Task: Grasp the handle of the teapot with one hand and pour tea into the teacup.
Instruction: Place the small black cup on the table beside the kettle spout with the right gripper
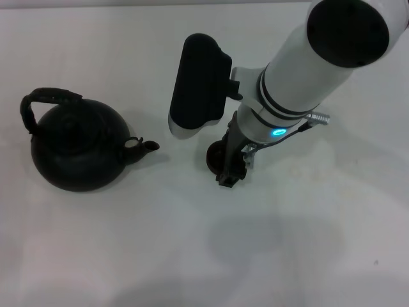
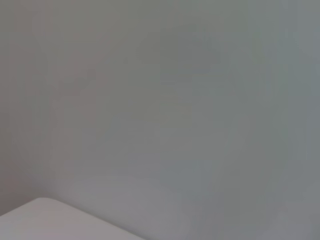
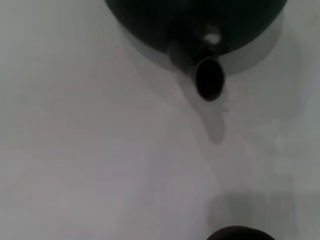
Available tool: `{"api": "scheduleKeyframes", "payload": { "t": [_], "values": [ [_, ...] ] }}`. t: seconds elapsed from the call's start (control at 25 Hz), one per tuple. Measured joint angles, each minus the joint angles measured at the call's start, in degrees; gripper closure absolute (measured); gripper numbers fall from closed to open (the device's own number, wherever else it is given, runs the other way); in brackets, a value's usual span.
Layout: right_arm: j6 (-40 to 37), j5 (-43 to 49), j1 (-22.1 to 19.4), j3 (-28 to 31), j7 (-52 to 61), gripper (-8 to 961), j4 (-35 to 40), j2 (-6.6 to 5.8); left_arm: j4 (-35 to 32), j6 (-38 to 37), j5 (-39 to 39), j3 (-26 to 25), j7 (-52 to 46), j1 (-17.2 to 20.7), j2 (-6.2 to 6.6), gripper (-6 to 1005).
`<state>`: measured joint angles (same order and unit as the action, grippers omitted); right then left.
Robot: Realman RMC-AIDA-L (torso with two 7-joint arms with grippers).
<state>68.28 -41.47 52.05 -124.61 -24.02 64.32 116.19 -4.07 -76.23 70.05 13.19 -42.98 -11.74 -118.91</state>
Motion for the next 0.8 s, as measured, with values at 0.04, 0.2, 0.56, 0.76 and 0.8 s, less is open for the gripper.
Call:
{"api": "scheduleKeyframes", "payload": {
  "t": [0.04,0.2,0.56,0.76,0.8],
  "values": [
    [-0.1,-0.2,0.1,-0.3,0.0,213,-0.1,0.0,0.0,0.0,0.0,0.0,0.0,0.0,0.0,107],
    [-0.5,-1.0,-0.2,-0.4,0.0,212,-0.4,0.0,0.6,0.0,0.0,0.0,0.0,0.0,0.0,107],
    [-1.4,-1.2,-0.2,-1.5,0.0,209,-0.6,0.0,0.7,0.0,0.0,0.0,0.0,0.2,0.0,107],
    [-2.2,-1.2,-0.2,-2.5,0.0,208,-0.6,0.0,0.6,0.0,0.0,0.0,0.0,0.4,0.0,107],
    [-2.3,-1.2,-0.2,-2.6,0.0,207,-0.6,0.0,0.6,0.0,0.0,0.0,0.0,0.4,0.0,107]
  ]
}}
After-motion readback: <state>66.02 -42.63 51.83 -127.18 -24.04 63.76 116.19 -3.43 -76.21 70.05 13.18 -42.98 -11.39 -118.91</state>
